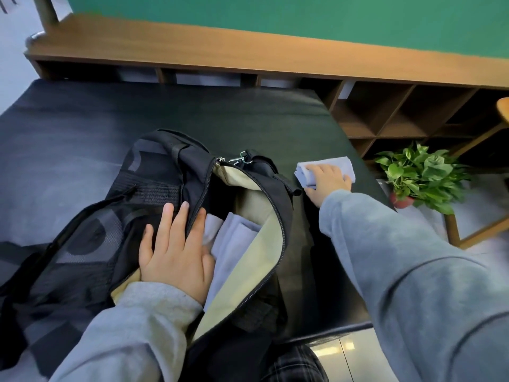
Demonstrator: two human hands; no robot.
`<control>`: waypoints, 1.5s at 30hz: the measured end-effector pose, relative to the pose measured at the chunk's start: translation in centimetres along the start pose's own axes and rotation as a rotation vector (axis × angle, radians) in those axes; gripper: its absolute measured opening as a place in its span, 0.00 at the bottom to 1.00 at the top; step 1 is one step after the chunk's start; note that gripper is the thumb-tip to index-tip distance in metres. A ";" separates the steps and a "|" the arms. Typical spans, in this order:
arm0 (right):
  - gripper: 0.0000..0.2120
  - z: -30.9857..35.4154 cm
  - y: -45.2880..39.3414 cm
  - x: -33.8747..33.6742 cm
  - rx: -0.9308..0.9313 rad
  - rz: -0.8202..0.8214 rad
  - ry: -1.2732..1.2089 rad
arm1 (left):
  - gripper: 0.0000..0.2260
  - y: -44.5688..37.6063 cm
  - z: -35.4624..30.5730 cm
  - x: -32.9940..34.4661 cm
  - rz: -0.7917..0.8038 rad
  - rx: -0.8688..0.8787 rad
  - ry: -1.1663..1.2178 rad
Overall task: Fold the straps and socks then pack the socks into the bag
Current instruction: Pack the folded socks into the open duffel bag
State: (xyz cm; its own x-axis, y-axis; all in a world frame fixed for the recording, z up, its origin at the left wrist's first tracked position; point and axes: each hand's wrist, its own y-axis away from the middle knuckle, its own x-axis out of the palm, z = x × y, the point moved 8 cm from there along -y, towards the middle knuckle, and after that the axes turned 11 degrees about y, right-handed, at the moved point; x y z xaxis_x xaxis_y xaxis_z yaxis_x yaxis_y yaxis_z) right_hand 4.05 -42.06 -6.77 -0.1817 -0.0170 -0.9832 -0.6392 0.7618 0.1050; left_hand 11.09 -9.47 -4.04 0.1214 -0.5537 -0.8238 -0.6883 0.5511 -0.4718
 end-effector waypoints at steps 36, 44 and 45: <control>0.12 1.1 22.9 1.5 -0.109 -0.078 -0.732 | 0.24 2.7 0.7 -0.1 0.375 0.092 0.002; 0.18 -2.3 24.5 3.2 0.364 -0.151 -0.741 | 0.25 2.8 0.8 0.3 0.420 0.090 0.005; 0.19 -2.1 24.5 3.5 0.376 -0.086 -0.729 | 0.25 2.8 0.8 0.3 0.422 0.088 0.009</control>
State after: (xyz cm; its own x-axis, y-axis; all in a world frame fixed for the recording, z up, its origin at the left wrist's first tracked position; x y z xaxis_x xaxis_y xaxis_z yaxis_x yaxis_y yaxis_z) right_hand -13.82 -24.78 -7.28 0.4698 0.2409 -0.8493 -0.3122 0.9452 0.0954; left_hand 9.76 -7.56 -5.83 -0.1643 -0.2739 -0.9476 -0.6128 0.7811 -0.1196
